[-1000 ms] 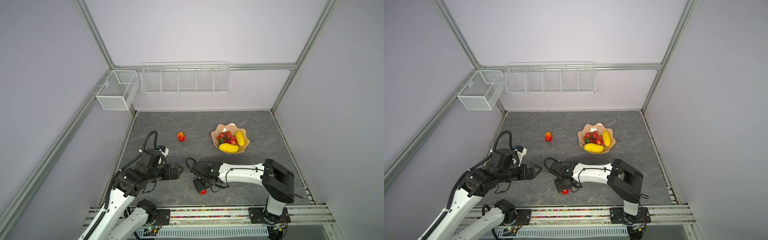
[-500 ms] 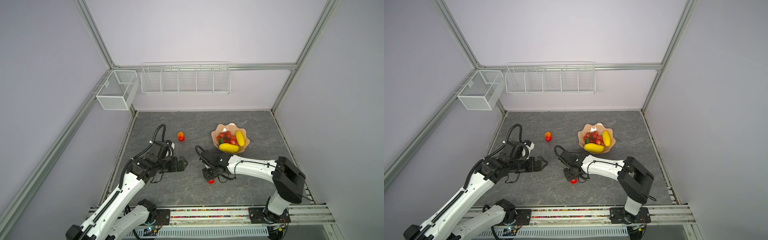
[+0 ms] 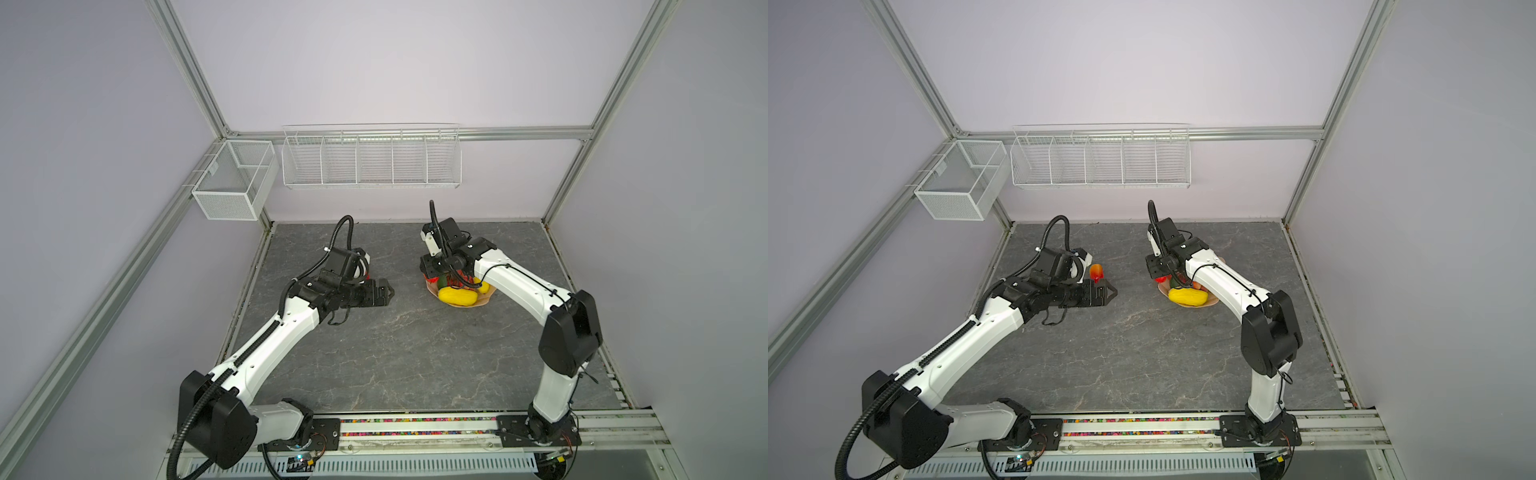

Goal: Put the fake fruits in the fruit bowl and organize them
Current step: 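Drop the mango into the bowl while the left gripper reaches the far mango, then grasp the far mango with the left gripper and carry it toward the bowl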

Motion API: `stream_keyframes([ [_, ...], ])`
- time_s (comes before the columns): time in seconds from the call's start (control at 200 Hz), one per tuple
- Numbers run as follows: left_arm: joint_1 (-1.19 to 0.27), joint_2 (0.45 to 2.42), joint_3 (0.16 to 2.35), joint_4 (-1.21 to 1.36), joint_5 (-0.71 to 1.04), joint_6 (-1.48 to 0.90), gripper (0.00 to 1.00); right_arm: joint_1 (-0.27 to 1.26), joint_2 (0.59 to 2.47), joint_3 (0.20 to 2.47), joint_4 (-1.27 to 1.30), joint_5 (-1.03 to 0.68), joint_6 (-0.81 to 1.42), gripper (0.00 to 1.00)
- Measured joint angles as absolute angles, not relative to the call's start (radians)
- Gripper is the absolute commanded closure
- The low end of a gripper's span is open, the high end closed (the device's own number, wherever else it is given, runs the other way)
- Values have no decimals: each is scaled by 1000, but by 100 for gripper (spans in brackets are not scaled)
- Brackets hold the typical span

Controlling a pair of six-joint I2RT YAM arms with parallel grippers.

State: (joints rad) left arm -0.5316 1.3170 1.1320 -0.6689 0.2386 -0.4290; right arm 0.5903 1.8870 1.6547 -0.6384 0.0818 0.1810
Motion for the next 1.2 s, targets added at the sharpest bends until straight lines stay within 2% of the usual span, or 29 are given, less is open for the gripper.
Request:
stream_keyframes([
  [0.205,-529,1409,1202,-667,232,-410,1,560,2027,1723,-639,89,144,59],
  [0.445,-527,1418,1205,-674,227,-402,1,558,2070,1732,-639,119,130,55],
  [0.65,-508,1418,1205,-661,184,-396,1,552,2084,1760,-639,141,119,34],
  [0.695,-503,1419,1205,-655,162,-397,0,550,2086,1766,-638,144,111,33],
  [0.83,-487,1457,1216,-652,76,-403,8,550,2086,1782,-640,162,104,27],
  [1.005,-472,1604,1301,-657,-28,-420,12,550,2080,1793,-636,183,93,21],
  [1.2,-460,1766,1399,-668,-86,-441,17,554,1947,1681,-586,144,74,18],
])
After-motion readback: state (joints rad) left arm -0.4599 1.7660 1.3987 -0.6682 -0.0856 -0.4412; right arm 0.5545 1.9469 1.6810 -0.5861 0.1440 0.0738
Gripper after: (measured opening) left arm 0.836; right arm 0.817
